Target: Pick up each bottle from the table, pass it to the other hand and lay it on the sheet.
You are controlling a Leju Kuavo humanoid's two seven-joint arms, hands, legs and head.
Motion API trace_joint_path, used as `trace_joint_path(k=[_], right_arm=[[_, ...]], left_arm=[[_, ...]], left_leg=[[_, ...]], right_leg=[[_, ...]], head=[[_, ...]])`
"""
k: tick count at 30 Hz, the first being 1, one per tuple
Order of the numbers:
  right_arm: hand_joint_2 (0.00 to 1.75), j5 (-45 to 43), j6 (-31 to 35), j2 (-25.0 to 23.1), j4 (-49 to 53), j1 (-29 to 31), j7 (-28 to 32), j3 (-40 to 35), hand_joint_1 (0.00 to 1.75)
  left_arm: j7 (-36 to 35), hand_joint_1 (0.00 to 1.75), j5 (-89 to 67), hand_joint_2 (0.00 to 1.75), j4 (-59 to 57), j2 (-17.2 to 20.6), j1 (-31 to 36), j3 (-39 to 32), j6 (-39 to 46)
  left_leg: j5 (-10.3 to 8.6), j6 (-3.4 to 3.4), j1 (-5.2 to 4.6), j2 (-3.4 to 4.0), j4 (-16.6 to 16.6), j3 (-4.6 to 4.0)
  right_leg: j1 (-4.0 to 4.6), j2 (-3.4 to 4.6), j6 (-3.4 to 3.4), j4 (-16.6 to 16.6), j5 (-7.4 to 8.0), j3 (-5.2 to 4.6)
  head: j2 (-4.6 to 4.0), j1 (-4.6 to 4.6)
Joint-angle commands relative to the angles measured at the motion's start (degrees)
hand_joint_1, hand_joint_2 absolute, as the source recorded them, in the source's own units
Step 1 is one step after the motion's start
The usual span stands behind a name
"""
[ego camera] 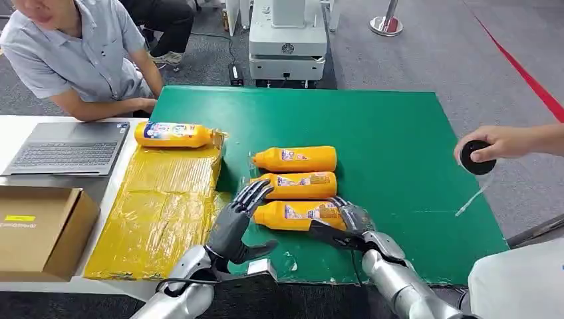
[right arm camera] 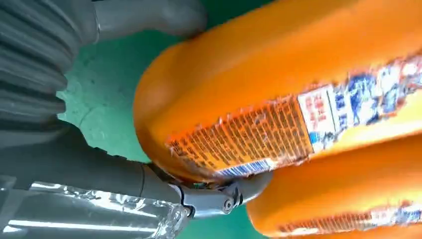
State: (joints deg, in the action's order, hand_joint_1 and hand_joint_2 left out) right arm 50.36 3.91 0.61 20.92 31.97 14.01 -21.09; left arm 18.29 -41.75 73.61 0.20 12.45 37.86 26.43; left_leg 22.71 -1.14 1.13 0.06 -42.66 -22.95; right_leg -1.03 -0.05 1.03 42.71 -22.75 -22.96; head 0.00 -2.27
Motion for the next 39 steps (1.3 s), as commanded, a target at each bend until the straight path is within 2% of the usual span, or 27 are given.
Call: trace_joint_path(k=[1, 2, 4, 6, 13, 17, 18, 20, 23, 25, 27, 32, 36, 39], right_arm=[[1.75, -12.79, -7.03, -1.92, 0.51, -1.77, 9.47, 8.28, 1.75], [1.75, -18.97, -10.42, -2.91, 1.42, -2.75, 13.05, 12.88, 1.75], [1.75, -20.64, -9.25, -3.1, 3.04, -3.87, 14.19, 13.49, 1.75], [1.75, -25.71, -12.17, -3.8, 5.02, -4.58, 15.75, 16.03, 1.75], [1.75, -32.37, -17.82, -3.34, 8.72, -6.02, 15.03, 16.69, 1.75], [1.75, -36.36, -18.94, -3.82, 10.52, -7.13, 15.12, 18.12, 1.75], [1.75, -38.62, -19.1, -4.06, 13.15, -8.67, 15.86, 17.91, 1.75], [1.75, -42.62, -20.59, -4.56, 16.64, -10.46, 16.23, 17.06, 1.75], [1.75, -49.23, -25.81, -5.75, 21.13, -12.23, 17.09, 15.04, 1.75], [1.75, -50.55, -26.54, -6.37, 22.79, -12.96, 16.82, 13.74, 1.75], [1.75, -54.25, -30.48, -6.1, 25.1, -14.06, 17.35, 10.55, 1.75], [1.75, -56.94, -36.08, -5.18, 24.82, -14.05, 18.3, 5.48, 1.75], [1.75, -56.41, -38.52, -3.84, 21.23, -12.43, 18.6, 1.6, 1.75], [1.75, -55.3, -40.54, -2.93, 18.75, -11.61, 20.17, -1.13, 1.75]], left_arm=[[1.82, 0.0, 1.54, 1.75, 1.46, 0.37, 2.81, 0.65, 1.61], [3.3, 0.0, 4.75, 1.75, 2.13, -0.09, 2.11, -0.09, 1.24], [5.66, 0.0, 12.76, 1.75, 3.52, -1.2, 0.53, -1.73, -1.84], [7.25, 0.0, 18.79, 1.75, 4.62, -2.62, -1.14, -3.64, -2.94], [8.93, 0.0, 25.83, 1.75, 5.27, -4.4, -2.61, -6.36, -2.48], [10.32, 0.0, 30.0, 1.75, 6.5, -6.76, -4.24, -8.87, 0.27], [10.92, 0.0, 34.31, 1.75, 6.16, -8.36, -5.28, -9.85, 1.02], [10.42, 0.0, 40.74, 1.75, 4.37, -8.95, -5.64, -9.48, -1.98], [9.39, 0.0, 55.52, 1.75, -1.09, -8.82, -5.07, -10.13, -11.9], [11.31, 0.0, 57.72, 1.75, -3.55, -8.89, -5.03, -10.47, -13.65], [12.84, 0.0, 60.56, 1.75, -5.97, -9.19, -4.73, -10.69, -15.46], [14.53, 0.0, 63.1, 1.75, -9.79, -9.77, -2.56, -10.14, -20.21], [16.86, 0.0, 64.08, 1.75, -9.55, -10.17, -0.92, -9.59, -23.85], [17.96, 0.0, 63.81, 1.75, -8.79, -10.33, -0.1, -9.55, -24.63]], left_leg=[[0.0, 0.0, 0.0, 0.0, 0.0, 0.0], [0.0, 0.0, 0.0, 0.0, 0.0, 0.0], [0.0, 0.0, 0.0, 0.0, 0.0, 0.0], [0.0, 0.0, 0.0, 0.0, 0.0, 0.0], [0.0, 0.0, 0.0, 0.0, 0.0, 0.0], [0.0, 0.0, 0.0, 0.0, 0.0, 0.0], [0.0, 0.0, 0.0, 0.0, 0.0, 0.0], [0.0, 0.0, 0.0, 0.0, 0.0, 0.0], [0.0, 0.0, 0.0, 0.0, 0.0, 0.0], [0.0, 0.0, 0.0, 0.0, 0.0, 0.0], [0.0, 0.0, 0.0, 0.0, 0.0, 0.0], [0.0, 0.0, 0.0, 0.0, 0.0, 0.0], [0.0, 0.0, 0.0, 0.0, 0.0, 0.0], [0.0, 0.0, 0.0, 0.0, 0.0, 0.0]], right_leg=[[0.0, 0.0, 0.0, 0.0, 0.0, 0.0], [0.0, 0.0, 0.0, 0.0, 0.0, 0.0], [0.0, 0.0, 0.0, 0.0, 0.0, 0.0], [0.0, 0.0, 0.0, 0.0, 0.0, 0.0], [0.0, 0.0, 0.0, 0.0, 0.0, 0.0], [0.0, 0.0, 0.0, 0.0, 0.0, 0.0], [0.0, 0.0, 0.0, 0.0, 0.0, 0.0], [0.0, 0.0, 0.0, 0.0, 0.0, 0.0], [0.0, 0.0, 0.0, 0.0, 0.0, 0.0], [0.0, 0.0, 0.0, 0.0, 0.0, 0.0], [0.0, 0.0, 0.0, 0.0, 0.0, 0.0], [0.0, 0.0, 0.0, 0.0, 0.0, 0.0], [0.0, 0.0, 0.0, 0.0, 0.0, 0.0], [0.0, 0.0, 0.0, 0.0, 0.0, 0.0]], head=[[0.0, 0.09], [0.0, 0.07], [0.0, 0.04], [0.0, -0.02], [0.0, 0.07], [0.0, 0.04], [0.0, 0.07], [0.0, 0.11], [0.0, -0.07], [0.0, 0.09], [0.0, 0.24], [0.0, -0.09], [0.0, 0.26], [0.0, 0.07]])
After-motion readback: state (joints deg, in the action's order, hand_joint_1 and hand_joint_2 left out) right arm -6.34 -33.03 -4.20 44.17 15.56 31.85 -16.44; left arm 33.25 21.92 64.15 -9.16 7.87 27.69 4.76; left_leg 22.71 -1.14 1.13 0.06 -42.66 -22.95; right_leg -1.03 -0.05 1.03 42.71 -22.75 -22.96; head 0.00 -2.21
